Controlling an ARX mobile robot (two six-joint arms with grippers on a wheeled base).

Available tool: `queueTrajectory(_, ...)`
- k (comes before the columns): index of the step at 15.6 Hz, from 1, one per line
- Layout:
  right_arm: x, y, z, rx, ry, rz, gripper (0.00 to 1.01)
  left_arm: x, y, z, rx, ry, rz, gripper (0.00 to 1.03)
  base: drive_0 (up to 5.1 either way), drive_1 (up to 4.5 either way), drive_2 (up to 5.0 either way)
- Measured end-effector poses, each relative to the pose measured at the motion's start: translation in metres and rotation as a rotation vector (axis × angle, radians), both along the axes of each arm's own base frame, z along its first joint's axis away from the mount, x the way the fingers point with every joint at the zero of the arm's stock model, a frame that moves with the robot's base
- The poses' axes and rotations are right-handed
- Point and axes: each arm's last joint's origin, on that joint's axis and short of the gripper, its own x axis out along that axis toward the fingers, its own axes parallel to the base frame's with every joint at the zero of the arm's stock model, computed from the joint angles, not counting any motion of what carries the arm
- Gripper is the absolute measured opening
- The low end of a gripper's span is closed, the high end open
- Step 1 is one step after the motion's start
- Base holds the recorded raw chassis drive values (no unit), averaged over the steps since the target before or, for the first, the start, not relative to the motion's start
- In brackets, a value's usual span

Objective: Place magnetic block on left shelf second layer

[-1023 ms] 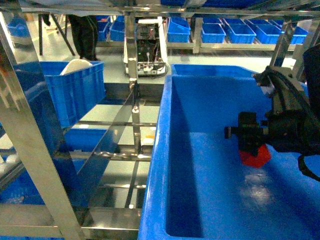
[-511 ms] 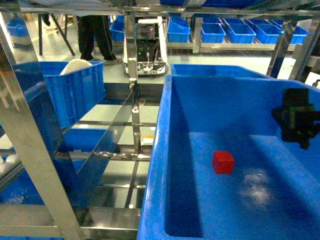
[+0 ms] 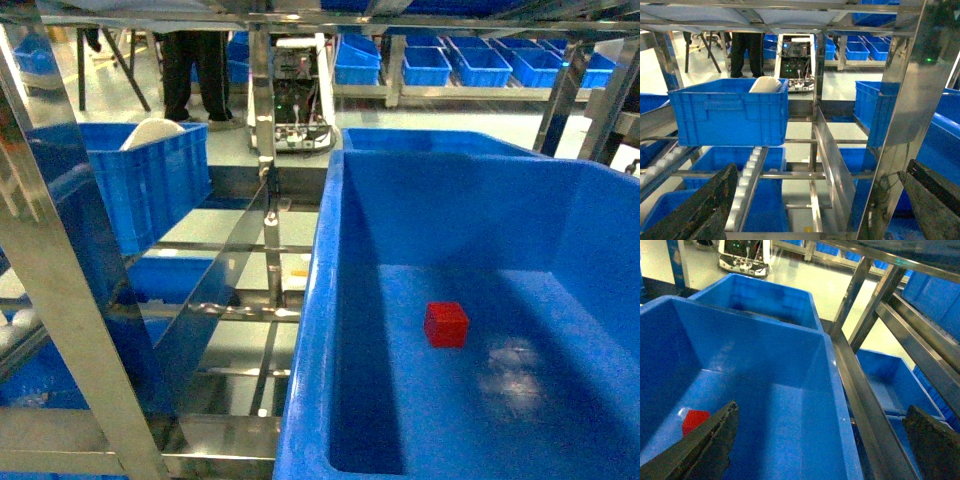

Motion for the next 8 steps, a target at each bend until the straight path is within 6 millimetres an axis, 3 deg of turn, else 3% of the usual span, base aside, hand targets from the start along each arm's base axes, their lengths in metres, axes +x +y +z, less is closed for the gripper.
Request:
queueTrajectory(2,0.000,0.000,0.001,0.000,-0.005,0.000,0.98,0.000,0.000,0.000,0.000,0.000,0.000,0.98,0.0,0.00,0.0)
queueTrajectory(3,-0.001,-0.004,0.001,0.044,-0.099,0.024,0.93,0.000,0.000,0.000,0.000,0.000,-0.001,0.98,0.0,0.00,0.0)
queueTrajectory(5,-0.017,-0.012,-0.014,0.156,-0.212,0.026,0.71,0.000,0.000,0.000,0.000,0.001,0.000,0.98,0.0,0.00,0.0)
queueTrajectory(8,-0.036,-0.011,-0.032,0.208,-0.215,0.030,0.42,0.000,0.000,0.000,0.000,0.000,0.000,0.98,0.0,0.00,0.0)
